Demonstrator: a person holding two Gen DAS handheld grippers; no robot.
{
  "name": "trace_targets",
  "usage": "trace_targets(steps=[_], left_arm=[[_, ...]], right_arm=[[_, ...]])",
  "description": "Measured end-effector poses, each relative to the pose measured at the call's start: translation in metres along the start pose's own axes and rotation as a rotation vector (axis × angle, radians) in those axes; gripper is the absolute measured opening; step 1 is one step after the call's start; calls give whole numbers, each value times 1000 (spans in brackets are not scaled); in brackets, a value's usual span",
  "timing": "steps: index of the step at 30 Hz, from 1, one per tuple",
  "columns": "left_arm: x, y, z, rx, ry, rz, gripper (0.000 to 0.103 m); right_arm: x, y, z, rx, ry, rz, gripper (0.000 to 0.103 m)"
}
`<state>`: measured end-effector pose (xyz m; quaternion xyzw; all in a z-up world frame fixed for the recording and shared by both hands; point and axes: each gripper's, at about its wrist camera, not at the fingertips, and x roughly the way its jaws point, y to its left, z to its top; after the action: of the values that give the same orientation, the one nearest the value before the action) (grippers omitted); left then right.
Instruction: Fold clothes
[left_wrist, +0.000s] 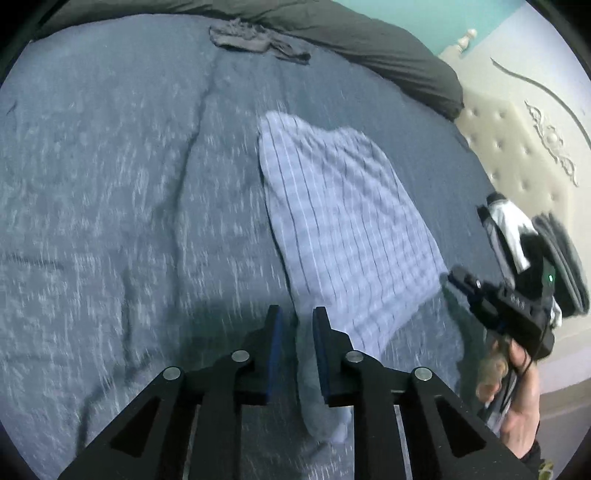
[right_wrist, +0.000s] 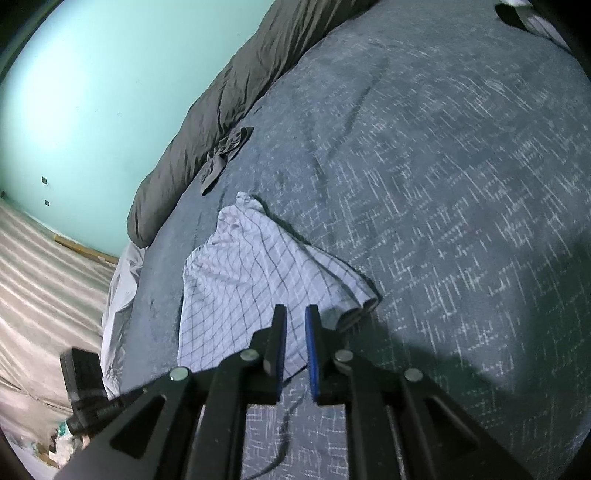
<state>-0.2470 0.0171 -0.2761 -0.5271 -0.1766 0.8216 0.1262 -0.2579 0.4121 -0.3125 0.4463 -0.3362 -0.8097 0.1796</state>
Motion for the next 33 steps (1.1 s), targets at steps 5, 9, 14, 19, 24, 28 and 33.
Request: trace_targets(steps=[5, 9, 14, 19, 24, 28, 33], left_arm=[[8, 3, 27, 1, -20, 22, 20], [15, 3, 44, 9, -31, 32, 21], [26, 0, 61, 35, -43, 49, 28], [38, 4, 71, 42, -42, 57, 29], [44, 15, 77, 29, -48, 61, 29], [46, 26, 82, 22, -53, 57, 29], [52, 34, 90, 24, -55, 53, 29]], right_arm=[[2, 11, 7, -30, -14, -7, 19], [6, 19, 9, -52, -11, -12, 25], [13, 27, 11, -75, -4, -30, 28], [21, 34, 14, -92, 5, -48, 30], [26, 42, 17, -115, 15, -65, 38], [26, 53, 27, -167, 23, -78, 43], [38, 62, 51, -215, 40, -97, 49]])
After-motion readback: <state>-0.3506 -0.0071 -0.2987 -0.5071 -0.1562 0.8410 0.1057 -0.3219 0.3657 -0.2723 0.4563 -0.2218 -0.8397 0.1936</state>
